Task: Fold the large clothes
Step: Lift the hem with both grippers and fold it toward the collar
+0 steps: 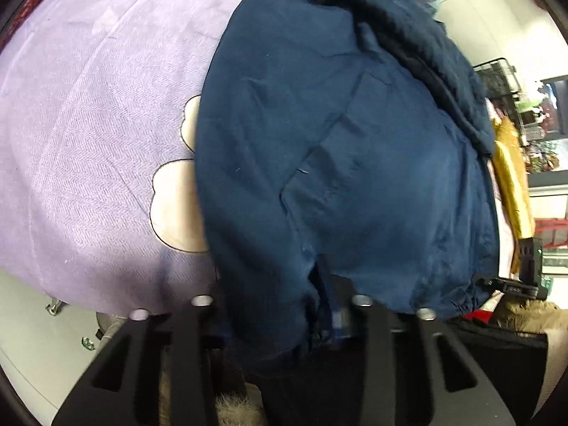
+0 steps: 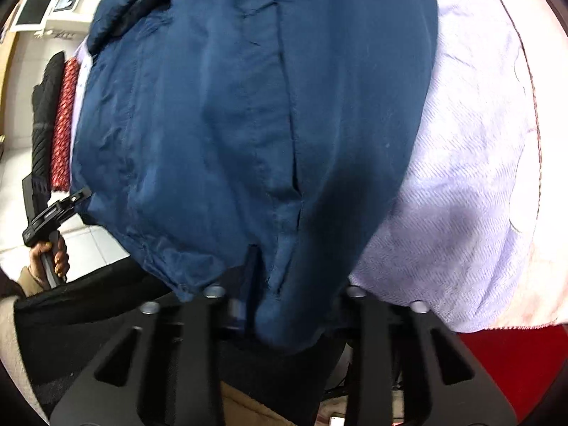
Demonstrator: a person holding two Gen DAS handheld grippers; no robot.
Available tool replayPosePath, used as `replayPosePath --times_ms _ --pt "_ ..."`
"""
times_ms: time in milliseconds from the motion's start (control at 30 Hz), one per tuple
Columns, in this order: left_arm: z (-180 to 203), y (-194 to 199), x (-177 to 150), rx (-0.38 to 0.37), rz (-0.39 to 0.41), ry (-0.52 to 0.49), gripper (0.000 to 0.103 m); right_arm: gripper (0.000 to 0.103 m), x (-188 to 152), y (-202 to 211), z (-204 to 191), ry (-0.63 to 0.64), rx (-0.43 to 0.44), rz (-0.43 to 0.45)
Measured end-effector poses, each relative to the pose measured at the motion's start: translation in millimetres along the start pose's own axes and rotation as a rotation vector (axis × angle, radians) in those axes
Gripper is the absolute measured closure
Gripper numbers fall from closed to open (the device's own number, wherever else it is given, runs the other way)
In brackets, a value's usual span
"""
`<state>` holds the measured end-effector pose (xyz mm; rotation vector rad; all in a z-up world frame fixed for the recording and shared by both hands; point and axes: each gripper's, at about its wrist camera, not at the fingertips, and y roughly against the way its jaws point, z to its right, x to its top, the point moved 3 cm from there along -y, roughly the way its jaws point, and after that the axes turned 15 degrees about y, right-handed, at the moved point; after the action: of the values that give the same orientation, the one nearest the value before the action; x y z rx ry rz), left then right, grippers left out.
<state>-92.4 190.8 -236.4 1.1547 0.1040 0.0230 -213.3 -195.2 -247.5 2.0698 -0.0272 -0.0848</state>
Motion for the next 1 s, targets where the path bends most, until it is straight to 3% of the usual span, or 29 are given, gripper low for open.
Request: replayPosePath --times_ms 200,400,567,733,1000 --pt "-3 9 -7 -0.029 -0.017 -0.009 0.076 0.084 1 5 -6 0.039 -0.004 -0.012" --pt "11 6 -1 0.011 -0.018 -0.031 0.078 0.084 8 1 -7 0.026 -0.016 -0.004" --pt "36 28 16 -0.055 0.037 -0.036 0.079 0.087 18 20 -21 0.035 0.004 0.070" --pt "74 59 56 -0.127 0.136 -0.072 0.079 0.088 56 56 -28 0.043 0.054 0.197" --pt "135 85 148 -0.184 0.262 -0.141 0.080 0.088 148 115 -27 0.144 -0.014 0.346"
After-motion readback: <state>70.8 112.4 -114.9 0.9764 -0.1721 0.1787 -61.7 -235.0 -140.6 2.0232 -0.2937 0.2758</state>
